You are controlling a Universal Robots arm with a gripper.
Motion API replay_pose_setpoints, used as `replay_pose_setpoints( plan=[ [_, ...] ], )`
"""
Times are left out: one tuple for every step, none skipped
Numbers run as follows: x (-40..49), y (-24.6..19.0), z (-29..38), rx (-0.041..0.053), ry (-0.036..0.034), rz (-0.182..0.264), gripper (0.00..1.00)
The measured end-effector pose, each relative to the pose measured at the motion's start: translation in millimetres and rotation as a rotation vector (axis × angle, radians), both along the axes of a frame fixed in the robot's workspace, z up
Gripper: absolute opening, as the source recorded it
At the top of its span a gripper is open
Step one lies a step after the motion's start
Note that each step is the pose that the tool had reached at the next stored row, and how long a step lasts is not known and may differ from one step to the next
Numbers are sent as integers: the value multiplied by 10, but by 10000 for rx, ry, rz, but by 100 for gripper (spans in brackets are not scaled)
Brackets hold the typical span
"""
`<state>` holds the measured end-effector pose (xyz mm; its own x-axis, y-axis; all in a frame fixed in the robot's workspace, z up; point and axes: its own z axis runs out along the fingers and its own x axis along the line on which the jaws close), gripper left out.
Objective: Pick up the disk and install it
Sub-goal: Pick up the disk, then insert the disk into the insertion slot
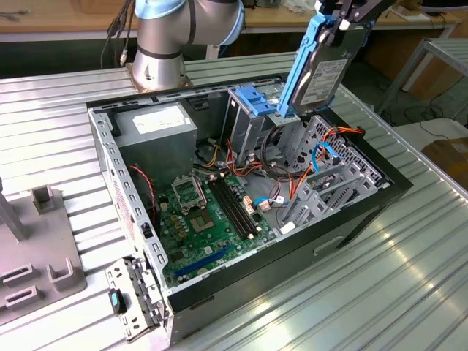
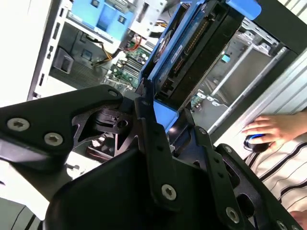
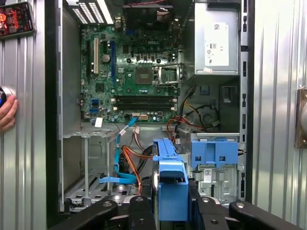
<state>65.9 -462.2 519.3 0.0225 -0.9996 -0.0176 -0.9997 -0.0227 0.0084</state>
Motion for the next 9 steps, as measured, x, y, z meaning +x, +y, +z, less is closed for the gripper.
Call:
replay_pose_setpoints(
  plan=[
    [0,-48,-1,1,0,0,37],
    [0,-90,0,-1,0,0,37],
    [-1,-210,-2,0,0,-1,37],
    [-1,-214,-2,0,0,-2,37],
    [0,-214,-2,0,0,0,37],
    [0,-214,-1,-1,0,0,37],
    [0,-222,-2,0,0,0,37],
    [0,-228,-2,0,0,0,37],
    [0,-229,-2,-1,0,0,37]
  ],
)
